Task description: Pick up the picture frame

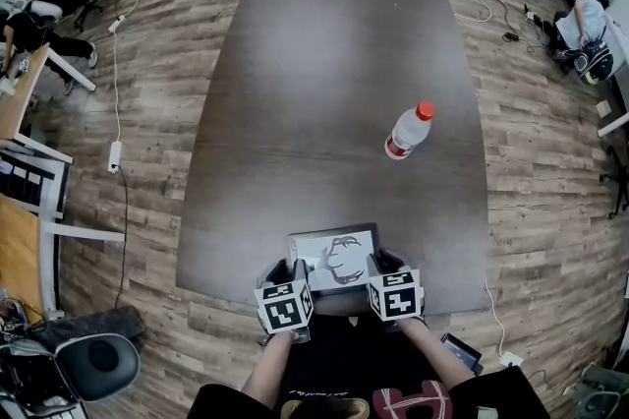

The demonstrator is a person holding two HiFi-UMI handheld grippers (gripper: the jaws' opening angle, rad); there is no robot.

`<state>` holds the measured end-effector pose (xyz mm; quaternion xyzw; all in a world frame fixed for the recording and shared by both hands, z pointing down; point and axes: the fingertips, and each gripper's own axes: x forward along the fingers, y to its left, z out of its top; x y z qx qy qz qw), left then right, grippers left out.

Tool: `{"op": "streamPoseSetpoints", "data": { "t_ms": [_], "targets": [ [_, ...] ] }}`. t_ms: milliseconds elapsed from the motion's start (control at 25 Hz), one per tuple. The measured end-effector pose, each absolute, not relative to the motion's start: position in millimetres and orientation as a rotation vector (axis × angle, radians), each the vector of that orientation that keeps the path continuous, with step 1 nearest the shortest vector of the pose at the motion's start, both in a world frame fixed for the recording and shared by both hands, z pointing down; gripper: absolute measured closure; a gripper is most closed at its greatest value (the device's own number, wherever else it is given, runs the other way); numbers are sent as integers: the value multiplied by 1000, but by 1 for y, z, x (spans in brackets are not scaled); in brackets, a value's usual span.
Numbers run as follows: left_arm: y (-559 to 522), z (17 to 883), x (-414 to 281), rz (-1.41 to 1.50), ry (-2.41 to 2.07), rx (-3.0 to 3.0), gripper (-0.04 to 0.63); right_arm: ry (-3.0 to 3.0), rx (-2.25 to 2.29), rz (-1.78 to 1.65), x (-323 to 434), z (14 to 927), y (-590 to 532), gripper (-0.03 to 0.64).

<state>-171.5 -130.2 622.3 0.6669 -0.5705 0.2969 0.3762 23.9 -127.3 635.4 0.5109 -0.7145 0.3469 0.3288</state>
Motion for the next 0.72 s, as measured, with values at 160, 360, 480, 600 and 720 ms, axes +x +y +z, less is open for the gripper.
{"op": "streamPoseSetpoints", "data": {
  "t_ms": [160,360,480,600,720],
  "targets": [
    [-130,622,-172,752,-1439,1675,464,-1864,1341,950,24,637,-128,511],
    [-123,629,-161,816,-1351,1664,474,-1861,1333,951,23,638,-127,514],
    [-122,631,-160,818,-1367,1652,485,-1863,1328,951,23,638,-127,515],
    [-122,632,-160,778,-1366,1654,485,-1866,1321,956,23,639,-127,514],
    [-122,632,-160,762,-1358,1649,485,-1867,1323,950,23,639,-127,515]
  ]
}}
